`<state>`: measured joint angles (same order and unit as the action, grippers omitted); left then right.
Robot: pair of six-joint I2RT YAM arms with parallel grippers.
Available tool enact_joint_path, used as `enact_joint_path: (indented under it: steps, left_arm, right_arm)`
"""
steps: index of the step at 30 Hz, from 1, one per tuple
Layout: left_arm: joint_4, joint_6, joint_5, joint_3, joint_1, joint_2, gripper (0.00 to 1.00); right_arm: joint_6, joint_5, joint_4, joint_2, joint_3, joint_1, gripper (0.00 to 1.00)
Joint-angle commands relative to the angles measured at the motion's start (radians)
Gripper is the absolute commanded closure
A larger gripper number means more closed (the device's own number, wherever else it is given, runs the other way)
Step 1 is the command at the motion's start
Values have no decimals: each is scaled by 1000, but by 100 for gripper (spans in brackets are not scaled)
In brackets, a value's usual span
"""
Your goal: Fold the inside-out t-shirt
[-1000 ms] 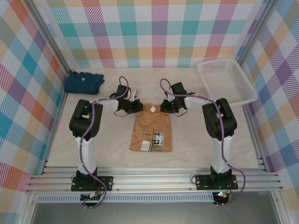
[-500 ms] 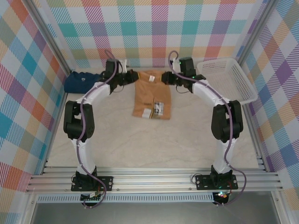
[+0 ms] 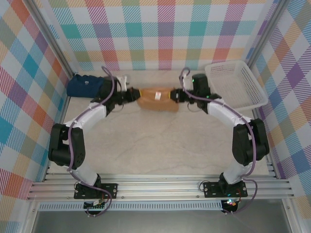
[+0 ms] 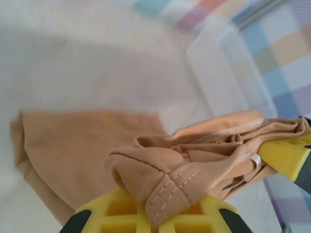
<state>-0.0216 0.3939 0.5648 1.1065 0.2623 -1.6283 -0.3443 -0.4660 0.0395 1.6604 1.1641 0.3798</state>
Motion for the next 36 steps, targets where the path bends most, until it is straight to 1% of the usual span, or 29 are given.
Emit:
enact_joint_path:
  steps: [1, 4, 6, 8, 12, 16, 19, 22, 25, 26, 27, 29, 31, 34, 36]
  left_arm:
    - [-21, 23, -4, -125, 54, 109, 100]
    - [-18, 14, -56, -169, 69, 152, 100]
    - [10, -9, -89, -156, 69, 131, 100]
    - [29, -21, -114, -135, 69, 84, 100]
    - [11, -24, -131, -84, 68, -47, 100]
    - [-3, -30, -141, 8, 62, -171, 100]
    - [43, -49, -149, 95, 60, -260, 100]
    - [64, -51, -180, 141, 51, -324, 100]
    - [53, -52, -207, 154, 40, -367, 97]
    - [64, -58, -218, 165, 38, -385, 96]
    - [71, -63, -225, 176, 37, -398, 92]
    - [85, -68, -255, 198, 35, -424, 76]
    - [107, -69, -266, 221, 32, -430, 65]
    - [116, -69, -297, 215, 26, -387, 54]
    - [129, -71, -324, 191, 23, -332, 49]
  right_arm:
    - [-55, 2, -28, -104, -132, 30, 100]
    - [-61, 50, -11, -120, -175, 38, 100]
    - [-44, 102, 29, -92, -156, 37, 100]
    - [-21, 151, 78, -42, -112, 37, 100]
    - [7, 214, 139, 66, -25, 36, 100]
    - [28, 262, 181, 152, 49, 34, 100]
    - [40, 304, 198, 201, 73, 31, 100]
    - [65, 317, 189, 252, 98, 30, 99]
    - [86, 314, 183, 300, 139, 30, 96]
    - [92, 314, 185, 317, 154, 29, 95]
    - [100, 318, 191, 330, 171, 28, 93]
    - [108, 346, 232, 367, 210, 25, 86]
    - [113, 353, 260, 371, 227, 18, 78]
    - [133, 370, 267, 310, 212, 8, 66]
    - [150, 393, 287, 255, 197, 5, 62]
